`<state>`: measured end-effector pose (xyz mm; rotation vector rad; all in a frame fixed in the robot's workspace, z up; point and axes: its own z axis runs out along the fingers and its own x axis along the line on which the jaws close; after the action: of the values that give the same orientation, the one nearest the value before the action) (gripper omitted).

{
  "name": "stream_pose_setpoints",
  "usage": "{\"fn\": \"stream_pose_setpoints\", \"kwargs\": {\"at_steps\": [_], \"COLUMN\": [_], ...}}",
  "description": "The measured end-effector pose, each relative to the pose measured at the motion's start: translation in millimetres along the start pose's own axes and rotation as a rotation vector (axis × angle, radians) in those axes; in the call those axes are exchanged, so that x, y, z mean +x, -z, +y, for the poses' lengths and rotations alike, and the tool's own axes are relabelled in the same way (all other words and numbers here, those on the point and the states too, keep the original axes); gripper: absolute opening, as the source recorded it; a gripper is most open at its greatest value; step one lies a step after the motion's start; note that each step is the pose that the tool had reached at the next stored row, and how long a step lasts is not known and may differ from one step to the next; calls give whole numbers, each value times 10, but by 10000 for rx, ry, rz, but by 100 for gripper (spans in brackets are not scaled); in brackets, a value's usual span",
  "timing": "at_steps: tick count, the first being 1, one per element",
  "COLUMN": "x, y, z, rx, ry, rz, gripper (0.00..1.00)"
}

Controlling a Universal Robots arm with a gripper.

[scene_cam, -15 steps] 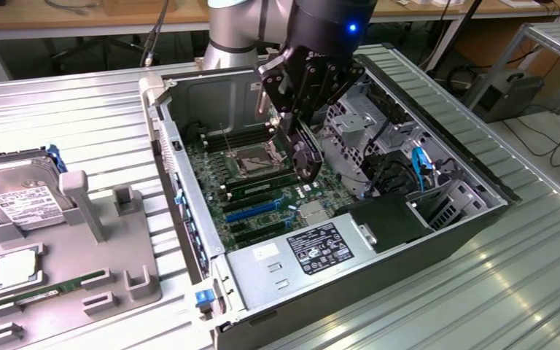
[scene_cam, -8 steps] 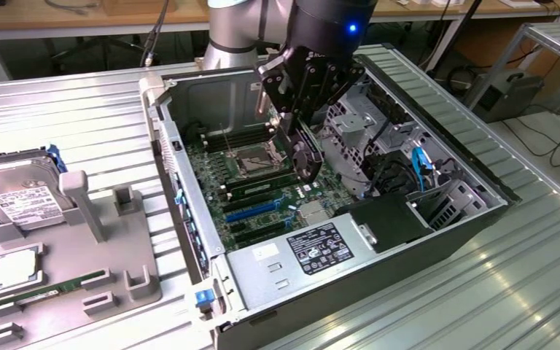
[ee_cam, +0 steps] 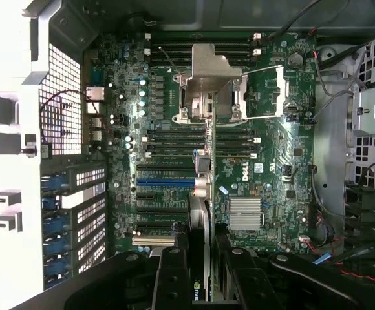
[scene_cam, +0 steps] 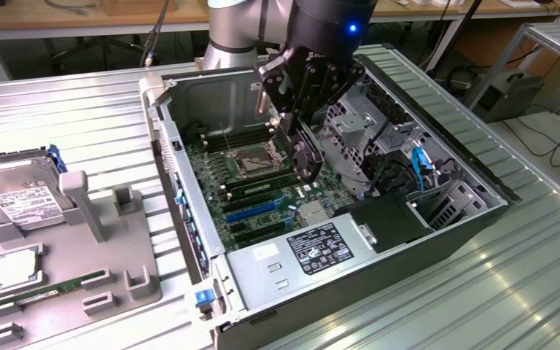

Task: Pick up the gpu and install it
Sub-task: 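Insert the gpu into the slot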

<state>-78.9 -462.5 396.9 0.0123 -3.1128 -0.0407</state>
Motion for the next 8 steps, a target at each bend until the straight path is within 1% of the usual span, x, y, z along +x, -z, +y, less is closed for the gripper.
{"fn": "stream_pose_setpoints", "kwargs": {"at_steps": [2, 5, 8], "x": [1, 0, 0], "y": [-2, -5, -8], "z": [1, 0, 0], "rx": [-45, -87, -97], "ry": [452, 1037, 1587], "rz": [9, 25, 42], "gripper": [26, 26, 26]}}
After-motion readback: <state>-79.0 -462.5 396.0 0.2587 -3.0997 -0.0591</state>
